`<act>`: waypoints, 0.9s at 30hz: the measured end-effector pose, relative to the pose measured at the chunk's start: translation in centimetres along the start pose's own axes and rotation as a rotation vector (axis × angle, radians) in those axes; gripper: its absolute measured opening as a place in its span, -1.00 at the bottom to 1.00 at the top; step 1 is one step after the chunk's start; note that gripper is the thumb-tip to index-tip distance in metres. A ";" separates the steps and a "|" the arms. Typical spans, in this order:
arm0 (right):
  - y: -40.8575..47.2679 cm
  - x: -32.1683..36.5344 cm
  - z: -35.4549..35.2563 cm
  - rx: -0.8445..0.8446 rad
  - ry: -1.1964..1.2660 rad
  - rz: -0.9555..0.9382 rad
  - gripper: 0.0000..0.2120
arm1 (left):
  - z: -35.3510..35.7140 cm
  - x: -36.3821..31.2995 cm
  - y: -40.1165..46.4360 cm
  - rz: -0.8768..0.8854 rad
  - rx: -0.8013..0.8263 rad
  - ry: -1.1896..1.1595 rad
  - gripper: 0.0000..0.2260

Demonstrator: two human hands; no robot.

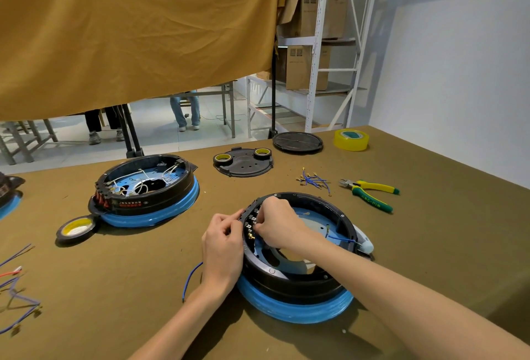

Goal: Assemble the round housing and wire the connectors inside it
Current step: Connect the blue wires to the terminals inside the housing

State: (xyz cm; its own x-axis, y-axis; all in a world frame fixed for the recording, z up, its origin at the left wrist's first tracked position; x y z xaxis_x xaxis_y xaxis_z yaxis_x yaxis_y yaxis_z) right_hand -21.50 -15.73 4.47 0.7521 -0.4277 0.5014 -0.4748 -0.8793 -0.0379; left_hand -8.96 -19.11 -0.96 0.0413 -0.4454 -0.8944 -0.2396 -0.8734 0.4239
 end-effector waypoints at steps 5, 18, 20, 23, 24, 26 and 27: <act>-0.2 -0.9 -0.1 0.036 0.094 0.054 -0.88 | -0.5 -0.3 0.2 0.005 0.006 0.052 -0.74; -0.1 -0.9 -0.4 0.123 0.308 0.102 -0.88 | -0.4 -0.4 0.3 0.006 -0.057 0.080 -0.81; 0.0 -0.9 -0.4 0.126 0.315 0.098 -0.88 | -0.5 -0.4 0.5 0.012 -0.057 0.085 -0.81; 0.1 -0.9 -0.6 0.164 0.294 0.064 -0.88 | -0.7 -0.3 0.8 0.031 -0.038 0.106 -0.82; 0.1 -0.8 -0.7 0.183 0.286 0.052 -0.88 | -0.8 -0.4 0.8 0.037 -0.038 0.110 -0.82; 0.2 -0.8 -0.8 0.193 0.276 0.047 -0.89 | -0.8 -0.5 0.7 0.049 -0.037 0.115 -0.82; 0.2 -0.8 -0.8 0.187 0.279 0.047 -0.89 | -0.8 -0.5 0.7 0.055 -0.041 0.119 -0.82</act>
State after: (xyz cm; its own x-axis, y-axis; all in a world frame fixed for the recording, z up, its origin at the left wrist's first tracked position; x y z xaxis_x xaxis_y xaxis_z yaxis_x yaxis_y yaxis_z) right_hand -22.52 -15.44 4.75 0.5652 -0.4173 0.7117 -0.3942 -0.8944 -0.2113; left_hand -8.37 -19.63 -0.12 0.1446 -0.5110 -0.8473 -0.2049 -0.8532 0.4796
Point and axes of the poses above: each hand's wrist, its own y-axis towards the middle knuckle, its own z-axis out of the palm, x = y × z, the point moved 2 cm from there along y, towards the middle knuckle, and after that the axes turned 8 degrees about z, right-handed, at the moved point
